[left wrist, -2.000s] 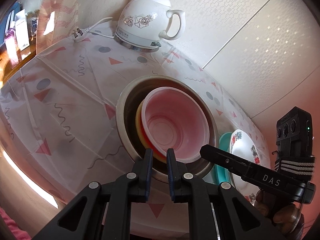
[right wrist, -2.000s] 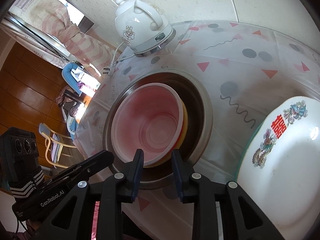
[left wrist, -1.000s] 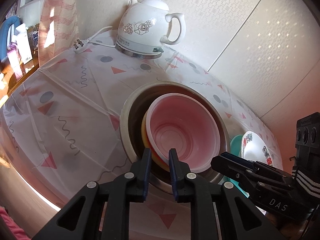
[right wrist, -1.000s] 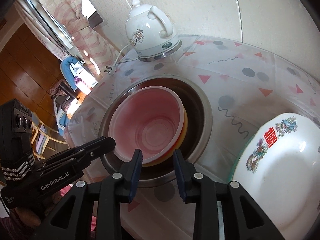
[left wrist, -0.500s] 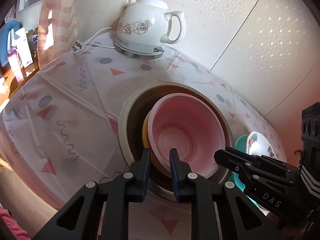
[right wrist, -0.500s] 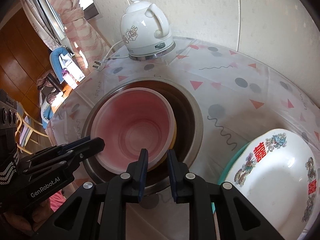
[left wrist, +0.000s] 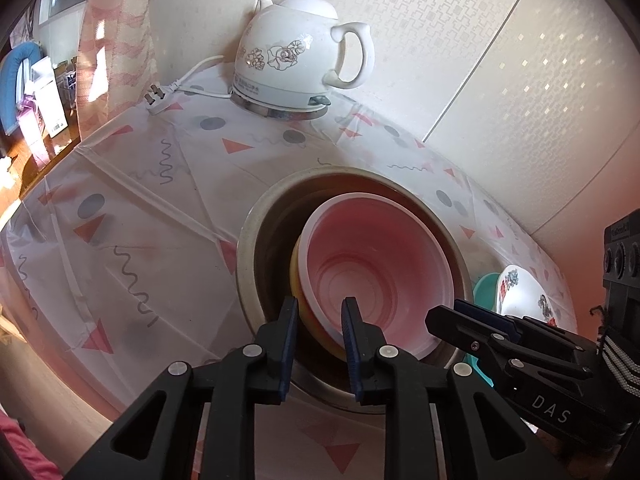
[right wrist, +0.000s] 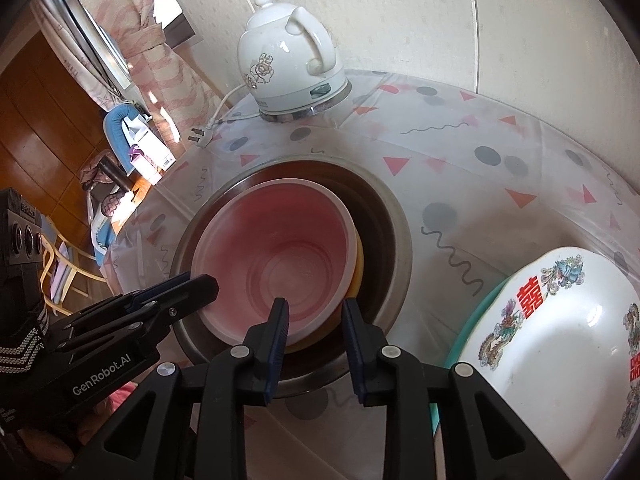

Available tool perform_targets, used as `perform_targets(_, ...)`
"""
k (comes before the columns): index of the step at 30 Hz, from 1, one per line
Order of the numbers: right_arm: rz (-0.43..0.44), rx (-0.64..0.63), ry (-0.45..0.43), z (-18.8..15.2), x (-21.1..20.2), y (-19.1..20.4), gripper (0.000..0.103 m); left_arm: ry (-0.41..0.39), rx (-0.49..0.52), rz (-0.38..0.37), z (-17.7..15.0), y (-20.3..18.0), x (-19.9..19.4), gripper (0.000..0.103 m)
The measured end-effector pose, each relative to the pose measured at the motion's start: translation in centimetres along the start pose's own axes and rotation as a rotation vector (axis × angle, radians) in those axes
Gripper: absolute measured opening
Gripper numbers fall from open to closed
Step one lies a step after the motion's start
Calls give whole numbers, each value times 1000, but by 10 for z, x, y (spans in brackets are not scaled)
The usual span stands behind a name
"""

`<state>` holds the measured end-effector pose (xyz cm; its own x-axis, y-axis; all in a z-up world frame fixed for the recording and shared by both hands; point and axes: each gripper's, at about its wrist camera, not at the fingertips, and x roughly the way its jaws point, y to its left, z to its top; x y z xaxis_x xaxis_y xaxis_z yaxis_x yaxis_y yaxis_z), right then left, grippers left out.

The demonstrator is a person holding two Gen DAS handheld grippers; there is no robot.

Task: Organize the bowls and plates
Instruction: 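Grasp the steel basin rim with the right gripper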

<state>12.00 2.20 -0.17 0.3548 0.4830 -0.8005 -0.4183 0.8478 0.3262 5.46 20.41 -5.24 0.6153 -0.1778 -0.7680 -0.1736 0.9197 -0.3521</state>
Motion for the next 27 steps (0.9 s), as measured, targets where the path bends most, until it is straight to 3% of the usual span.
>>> perform_targets(10, 43, 37, -29, -3, -9, -5, 35, -10, -22, -19, 1, 2, -7, 31)
perform_targets(16, 34, 52, -47, -4, -14, -9, 37, -56, 13, 43, 0, 0, -16, 39)
perform_targets(27, -6, 85, -50, -10, -20, -18, 36, -49, -39, 73, -5, 22, -21, 39)
